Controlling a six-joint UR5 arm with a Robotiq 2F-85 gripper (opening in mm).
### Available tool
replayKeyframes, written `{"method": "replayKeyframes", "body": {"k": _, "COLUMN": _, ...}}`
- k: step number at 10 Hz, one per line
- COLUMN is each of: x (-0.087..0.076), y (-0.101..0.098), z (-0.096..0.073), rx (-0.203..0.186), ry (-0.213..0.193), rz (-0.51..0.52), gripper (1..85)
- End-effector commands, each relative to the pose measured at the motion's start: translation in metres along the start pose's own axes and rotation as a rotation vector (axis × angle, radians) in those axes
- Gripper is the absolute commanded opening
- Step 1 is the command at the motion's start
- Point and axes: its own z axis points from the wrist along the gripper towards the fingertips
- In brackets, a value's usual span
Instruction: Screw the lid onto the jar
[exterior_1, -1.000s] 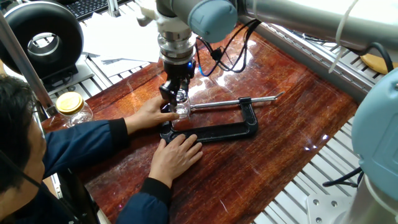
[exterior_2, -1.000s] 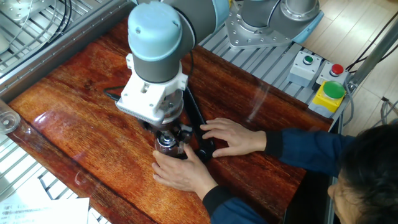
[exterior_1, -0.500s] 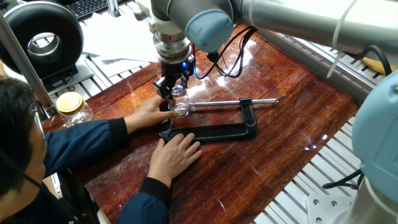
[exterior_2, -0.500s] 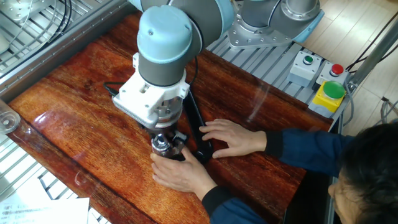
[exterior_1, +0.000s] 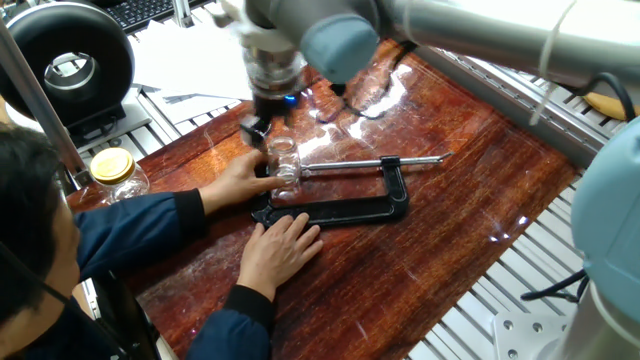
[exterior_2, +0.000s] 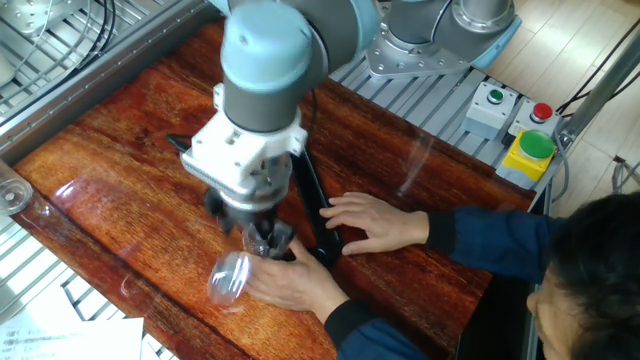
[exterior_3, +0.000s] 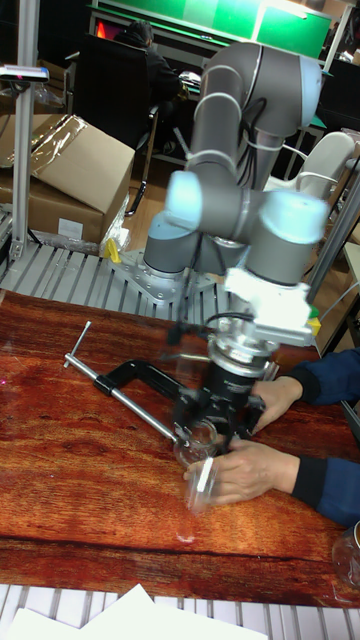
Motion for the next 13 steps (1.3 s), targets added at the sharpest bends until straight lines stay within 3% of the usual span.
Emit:
{"method": "replayKeyframes", "body": {"k": 1, "x": -0.007, "y": -0.005, "z": 0.004, "rx": -0.042, "ry": -0.058, "rz": -0.066, "gripper": 78.3}}
{"method": "replayKeyframes", "body": {"k": 4, "x": -0.005, "y": 0.004, "z": -0.007, "rx": -0.053, "ry": -0.002, "rz": -0.108, "gripper": 78.0}}
{"method": "replayKeyframes", "body": {"k": 6, "x": -0.002, "y": 0.015, "z": -0.025, "rx": -0.048, "ry": 0.069, "rz": -0.131, "gripper": 76.3}}
{"method": "replayKeyframes", "body": {"k": 8, "x": 0.002, "y": 0.004, "z": -0.04, "rx": -0.026, "ry": 0.134, "rz": -0.286, "gripper": 75.7}}
{"method": "replayKeyframes", "body": {"k": 11, "x": -0.001, "y": -0.005, "z": -0.042, "rx": -0.068, "ry": 0.165, "rz": -0.534, "gripper": 72.3}}
{"method": "replayKeyframes", "body": {"k": 13, "x": -0.004, "y": -0.023, "z": -0.041, "rx": -0.046, "ry": 0.172, "rz": -0.654, "gripper": 60.0}}
